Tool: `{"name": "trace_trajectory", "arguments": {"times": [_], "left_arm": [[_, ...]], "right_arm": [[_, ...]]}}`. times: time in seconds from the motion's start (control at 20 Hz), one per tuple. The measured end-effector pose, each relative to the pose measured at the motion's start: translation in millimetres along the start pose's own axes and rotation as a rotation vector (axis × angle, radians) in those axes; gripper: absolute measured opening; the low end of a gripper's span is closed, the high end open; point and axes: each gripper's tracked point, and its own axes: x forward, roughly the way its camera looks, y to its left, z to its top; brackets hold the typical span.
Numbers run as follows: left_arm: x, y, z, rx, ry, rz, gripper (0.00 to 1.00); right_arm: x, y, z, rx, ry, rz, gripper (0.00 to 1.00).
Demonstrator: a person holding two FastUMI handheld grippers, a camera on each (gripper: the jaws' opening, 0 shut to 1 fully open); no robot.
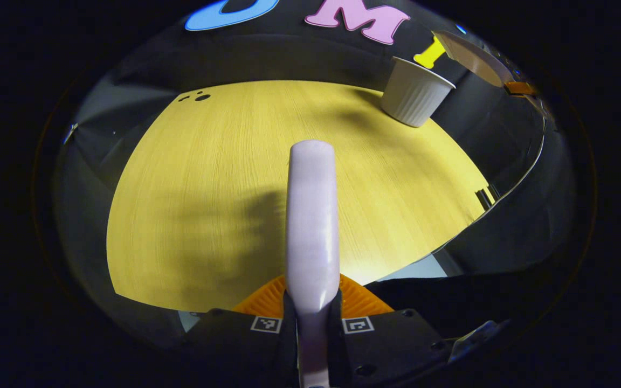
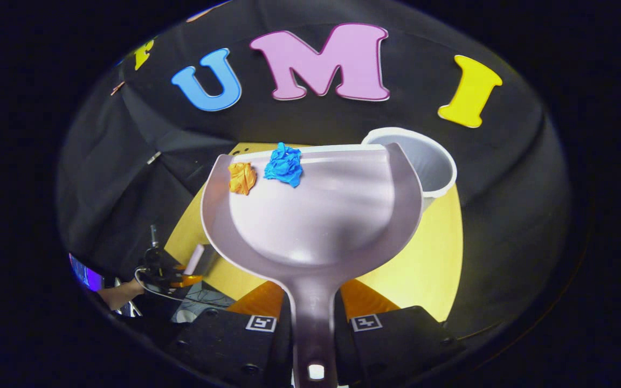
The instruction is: Pick up the small broom and dustpan from the desktop, sweep the trash into the dustpan with the broom, and then empty the trash into the garbage bin.
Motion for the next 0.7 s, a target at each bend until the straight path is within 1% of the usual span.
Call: {"name": "trace_trajectory", "arguments": {"times": [0.15, 0.2, 0.25, 0.3, 0.45, 0.55, 0.6, 0.65, 0.7], "left_arm": [[1, -6, 13, -0.02, -0.002, 0.006, 0.26], [3, -8, 18, -0.022, -0.003, 0.01, 0.27], [5, -9, 26, -0.021, -0.006, 0.019, 0.26], [7, -11, 33, -0.024, -0.015, 0.025, 0.27], [10, -25, 50, -0.082, -0.029, 0.014, 0.27], [13, -38, 57, -0.127, -0.026, -0.013, 0.26], [16, -41, 60, -0.135, -0.024, -0.015, 0.26], [18, -44, 62, -0.135, -0.019, -0.013, 0.27], [21, -46, 64, -0.141, -0.008, -0.015, 0.26]], "right_arm": [[2, -5, 0, 0.039, 0.011, -0.037, 0.35], [6, -7, -1, 0.043, 0.02, -0.058, 0.4], [10, -6, 0, 0.05, 0.031, -0.076, 0.39], [13, -5, 0, 0.062, 0.036, -0.087, 0.35], [14, -5, 3, 0.137, 0.019, -0.119, 0.35], [15, -11, 3, 0.145, 0.011, -0.171, 0.35], [14, -12, 2, 0.137, 0.015, -0.204, 0.35], [11, -13, 3, 0.128, 0.02, -0.236, 0.4], [7, -13, 4, 0.116, 0.019, -0.27, 0.35]]}}
